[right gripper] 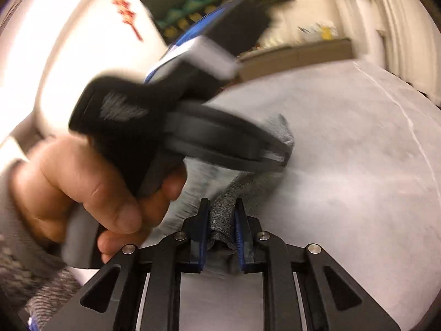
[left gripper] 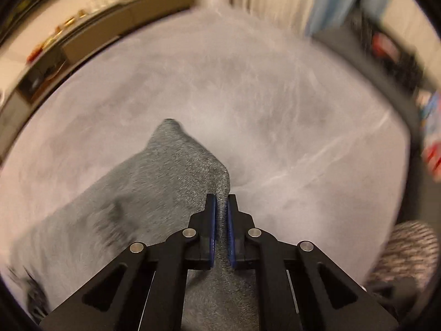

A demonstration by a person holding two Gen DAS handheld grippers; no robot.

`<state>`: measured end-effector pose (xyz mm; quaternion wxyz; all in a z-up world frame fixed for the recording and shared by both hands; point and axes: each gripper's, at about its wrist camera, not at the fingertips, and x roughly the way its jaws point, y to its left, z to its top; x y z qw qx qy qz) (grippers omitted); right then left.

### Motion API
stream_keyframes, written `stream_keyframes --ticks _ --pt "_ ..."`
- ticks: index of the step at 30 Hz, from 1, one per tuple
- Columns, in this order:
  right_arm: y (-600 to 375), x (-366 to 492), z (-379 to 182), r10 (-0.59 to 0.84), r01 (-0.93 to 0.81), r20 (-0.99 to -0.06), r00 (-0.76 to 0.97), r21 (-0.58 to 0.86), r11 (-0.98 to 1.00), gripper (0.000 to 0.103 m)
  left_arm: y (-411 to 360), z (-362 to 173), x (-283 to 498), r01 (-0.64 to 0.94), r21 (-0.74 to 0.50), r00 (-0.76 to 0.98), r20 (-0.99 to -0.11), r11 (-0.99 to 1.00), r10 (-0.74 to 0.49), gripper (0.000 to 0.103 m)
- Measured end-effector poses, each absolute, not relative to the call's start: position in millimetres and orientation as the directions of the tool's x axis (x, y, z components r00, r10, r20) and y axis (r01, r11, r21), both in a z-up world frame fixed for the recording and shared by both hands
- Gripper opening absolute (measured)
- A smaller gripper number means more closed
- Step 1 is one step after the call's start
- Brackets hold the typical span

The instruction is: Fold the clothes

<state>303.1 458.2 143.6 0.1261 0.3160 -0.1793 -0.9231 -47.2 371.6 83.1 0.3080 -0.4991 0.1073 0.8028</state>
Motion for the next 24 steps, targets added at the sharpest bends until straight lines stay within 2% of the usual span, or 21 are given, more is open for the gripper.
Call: stream_keyframes --ticks 2,3,4,5,9,11,13,14,19,20,21,22,24 --pt "452 316 158 -0.453 0.243 -0.437 -0.777 0.456 -0.856 0.023 303 109 -50 -0.492 -0.299 -0.353 -0.790 -0.818 0.502 0.008" --pt "448 323 165 -0.505 0.305 -0.384 -0.773 0.473 -0.827 0.028 267 114 -51 -0.432 -0.369 -0.372 -0.758 -0.823 0.535 0.008" --pt "444 325 167 -0.548 0.344 -0.360 -0.755 0.495 -0.798 0.035 222 113 -51 -0.354 -0.433 -0.396 -0.734 -0.829 0.552 0.008" --pt "439 327 169 -0.590 0.381 -0.334 -0.735 0.515 -0.768 0.046 187 106 -52 -0.291 -0.472 -0.411 -0.723 -0.832 0.555 0.008" --pt "410 309 151 -0.619 0.376 -0.429 -0.658 0.525 -0.764 0.048 105 58 -48 -0.109 -0.487 -0.411 -0.772 -0.866 0.486 0.013" --pt "392 300 140 -0.613 0.366 -0.489 -0.620 0.511 -0.778 0.048 91 41 -43 -0.078 -0.486 -0.402 -0.784 -0.871 0.473 0.036" --pt "374 298 130 -0.583 0.373 -0.553 -0.595 0.453 -0.810 0.048 88 33 -38 -0.077 -0.515 -0.399 -0.769 -0.854 0.500 0.047" --pt "364 297 124 -0.565 0.377 -0.584 -0.583 0.422 -0.824 0.048 90 30 -36 -0.083 -0.519 -0.393 -0.768 -0.851 0.506 0.048" --pt "342 293 101 -0.449 0.372 -0.707 -0.546 0.276 -0.886 0.048 97 17 -27 -0.102 -0.457 -0.386 -0.800 -0.884 0.459 0.047" --pt "341 290 98 -0.426 0.368 -0.717 -0.552 0.249 -0.896 0.048 97 17 -25 -0.106 -0.441 -0.395 -0.804 -0.891 0.445 0.033" --pt "344 288 102 -0.418 0.361 -0.710 -0.567 0.242 -0.901 0.048 97 18 -22 -0.113 -0.422 -0.408 -0.806 -0.900 0.429 0.026" --pt "347 286 105 -0.409 0.354 -0.702 -0.583 0.235 -0.906 0.048 97 19 -19 -0.119 -0.403 -0.422 -0.807 -0.908 0.413 0.024" --pt "351 293 125 -0.407 0.353 -0.631 -0.660 0.218 -0.910 0.048 96 24 -12 -0.126 -0.368 -0.450 -0.807 -0.921 0.384 0.023"
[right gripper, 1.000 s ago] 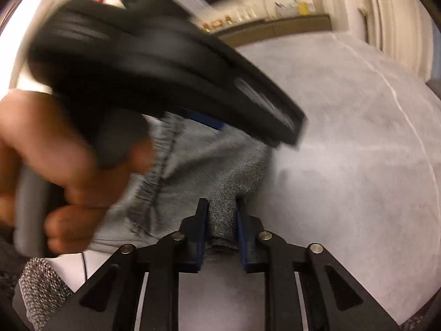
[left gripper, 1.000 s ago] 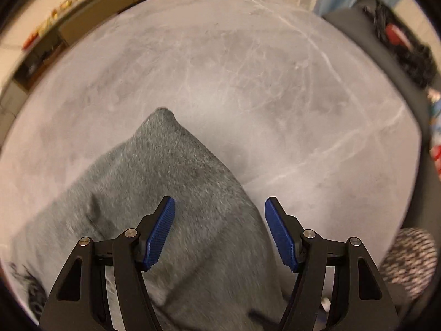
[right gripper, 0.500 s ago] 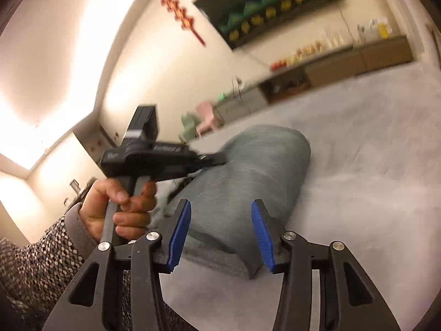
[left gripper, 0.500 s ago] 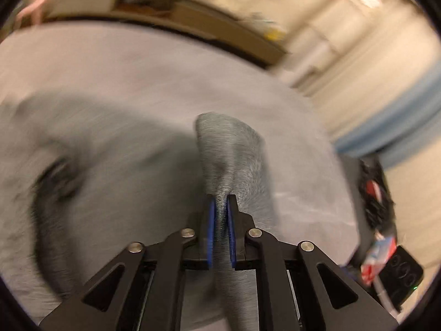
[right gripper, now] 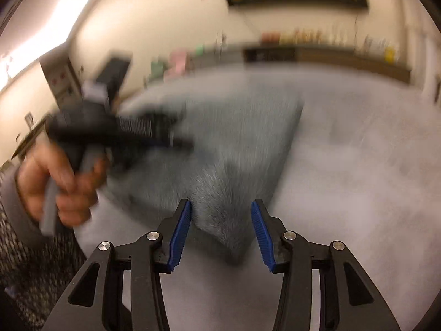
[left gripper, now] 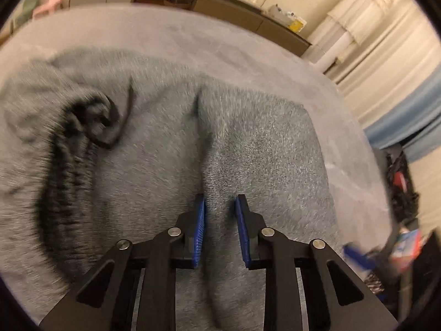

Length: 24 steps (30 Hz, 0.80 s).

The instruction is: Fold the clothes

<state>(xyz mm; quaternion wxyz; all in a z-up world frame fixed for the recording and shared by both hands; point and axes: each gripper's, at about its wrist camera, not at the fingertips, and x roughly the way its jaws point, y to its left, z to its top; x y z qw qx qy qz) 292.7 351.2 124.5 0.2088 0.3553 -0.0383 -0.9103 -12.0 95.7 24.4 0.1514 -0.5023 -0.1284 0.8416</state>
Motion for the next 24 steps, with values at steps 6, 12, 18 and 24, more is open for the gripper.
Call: stream_keyframes --ticks 6,12,18,24 --pt "330 265 108 -0.377 0.355 -0.709 -0.596 0.188 -0.916 0.043 94 28 9 -0.135 -0.286 -0.455 -0.832 -0.949 0.316 0.025" --pt "352 266 134 -0.405 0.337 -0.727 -0.555 0.249 -0.908 0.044 101 52 63 -0.248 -0.309 -0.497 -0.773 -0.918 0.394 0.038" --pt "343 228 141 -0.298 0.324 -0.785 -0.544 0.131 -0.937 0.044 116 22 78 -0.300 -0.226 -0.473 -0.809 -0.927 0.350 0.040" --pt "334 222 111 -0.287 0.307 -0.779 -0.558 0.128 -0.943 0.050 63 78 85 -0.252 -0.220 -0.629 -0.703 -0.942 0.333 0.046"
